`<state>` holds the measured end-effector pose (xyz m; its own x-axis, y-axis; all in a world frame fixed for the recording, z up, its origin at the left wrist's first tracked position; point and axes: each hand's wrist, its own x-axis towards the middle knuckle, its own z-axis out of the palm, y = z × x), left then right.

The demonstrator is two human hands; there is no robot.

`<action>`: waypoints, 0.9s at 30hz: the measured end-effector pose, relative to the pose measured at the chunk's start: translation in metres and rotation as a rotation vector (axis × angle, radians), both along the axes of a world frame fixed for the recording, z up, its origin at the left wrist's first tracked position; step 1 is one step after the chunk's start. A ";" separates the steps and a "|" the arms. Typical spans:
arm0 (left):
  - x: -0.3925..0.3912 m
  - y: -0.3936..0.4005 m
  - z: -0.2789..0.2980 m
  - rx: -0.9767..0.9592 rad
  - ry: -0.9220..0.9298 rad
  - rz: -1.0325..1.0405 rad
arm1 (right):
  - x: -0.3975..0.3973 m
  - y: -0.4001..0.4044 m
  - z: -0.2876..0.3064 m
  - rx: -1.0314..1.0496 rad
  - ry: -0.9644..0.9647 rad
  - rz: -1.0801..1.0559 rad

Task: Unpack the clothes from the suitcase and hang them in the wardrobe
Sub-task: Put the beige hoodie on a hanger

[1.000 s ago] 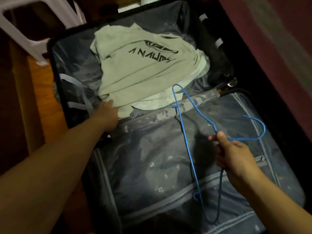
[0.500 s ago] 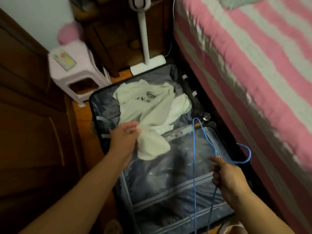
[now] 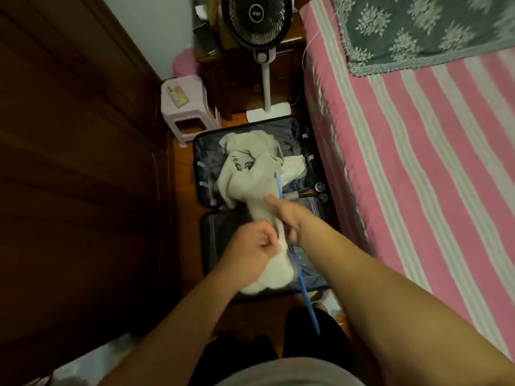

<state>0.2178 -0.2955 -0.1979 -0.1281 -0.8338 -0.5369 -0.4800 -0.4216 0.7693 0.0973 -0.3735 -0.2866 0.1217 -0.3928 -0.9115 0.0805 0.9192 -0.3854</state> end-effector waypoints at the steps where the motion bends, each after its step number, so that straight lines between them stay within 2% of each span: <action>1: -0.003 0.013 0.001 0.018 0.036 -0.017 | 0.002 0.009 -0.009 -0.005 0.096 0.059; 3: 0.001 0.029 0.004 0.055 0.086 -0.034 | -0.012 0.031 -0.014 -0.055 0.392 0.137; 4: 0.008 0.033 0.000 0.078 0.090 -0.040 | -0.027 0.039 -0.018 -0.090 0.505 0.108; 8: 0.056 0.034 -0.012 0.215 0.027 -0.085 | -0.092 0.060 0.020 -0.207 0.763 -0.094; 12: 0.059 -0.009 -0.003 0.188 -0.008 -0.110 | -0.145 0.053 0.124 -0.442 0.976 -0.108; 15: 0.010 -0.052 0.022 0.085 0.030 -0.185 | -0.199 0.059 0.227 -0.684 1.163 -0.281; 17: -0.037 -0.068 0.040 0.021 0.065 -0.241 | -0.242 0.081 0.299 -0.745 1.305 -0.393; 19: -0.083 -0.070 0.053 -0.034 0.106 -0.306 | -0.296 0.122 0.350 -0.705 1.417 -0.500; 21: -0.124 -0.059 0.060 -0.072 0.132 -0.378 | -0.350 0.178 0.360 -0.569 1.507 -0.607; 24: -0.177 -0.025 0.044 -0.043 0.103 -0.482 | -0.412 0.271 0.319 -0.121 1.570 -0.559; 27: -0.224 0.017 0.005 0.080 0.009 -0.600 | -0.456 0.343 0.253 0.143 1.418 -0.358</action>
<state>-0.0062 -0.2785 -0.1929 -0.5685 -0.5718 -0.5915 -0.6452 -0.1363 0.7518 -0.3590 -0.0309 -0.0331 -0.9708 -0.1068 -0.2150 -0.0526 0.9685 -0.2433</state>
